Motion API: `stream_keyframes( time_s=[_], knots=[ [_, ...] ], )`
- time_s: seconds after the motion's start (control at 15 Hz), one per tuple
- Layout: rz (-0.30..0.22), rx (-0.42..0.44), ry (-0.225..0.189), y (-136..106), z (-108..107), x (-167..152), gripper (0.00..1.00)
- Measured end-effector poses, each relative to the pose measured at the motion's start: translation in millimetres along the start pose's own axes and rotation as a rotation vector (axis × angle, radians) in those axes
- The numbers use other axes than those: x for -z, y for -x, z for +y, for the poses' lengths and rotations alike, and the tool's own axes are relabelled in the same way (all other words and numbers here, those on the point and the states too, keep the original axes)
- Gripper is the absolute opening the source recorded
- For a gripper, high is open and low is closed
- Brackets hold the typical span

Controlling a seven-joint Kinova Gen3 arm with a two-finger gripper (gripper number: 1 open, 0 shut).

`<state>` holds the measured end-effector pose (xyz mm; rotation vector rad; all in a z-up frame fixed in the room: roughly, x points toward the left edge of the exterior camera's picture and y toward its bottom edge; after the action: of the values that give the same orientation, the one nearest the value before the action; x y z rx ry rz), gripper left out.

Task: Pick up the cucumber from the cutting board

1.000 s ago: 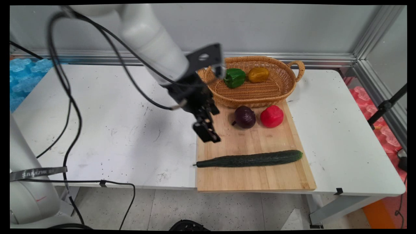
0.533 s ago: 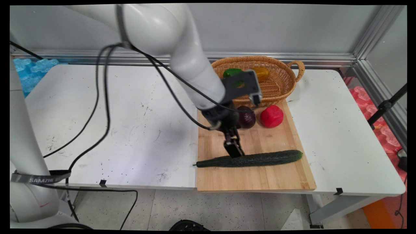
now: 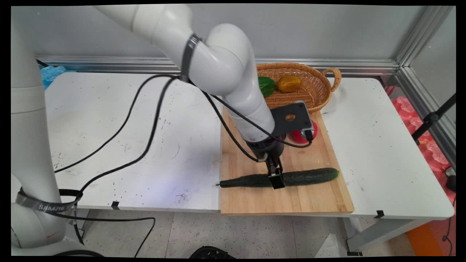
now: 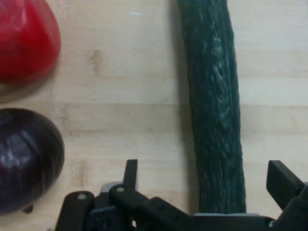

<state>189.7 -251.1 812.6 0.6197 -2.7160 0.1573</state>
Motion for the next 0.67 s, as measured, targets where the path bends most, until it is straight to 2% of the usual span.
stream_keyframes(
  time_s=[0.4, 0.47, 0.67],
  knots=[
    [-0.028, 0.003, -0.002, -9.7, 8.0, -27.6, 1.0],
    [-0.03, 0.004, 0.004, -10.9, 9.8, -30.4, 0.0],
    [-0.035, 0.002, 0.018, -12.4, 13.6, -34.3, 0.0]
  ],
)
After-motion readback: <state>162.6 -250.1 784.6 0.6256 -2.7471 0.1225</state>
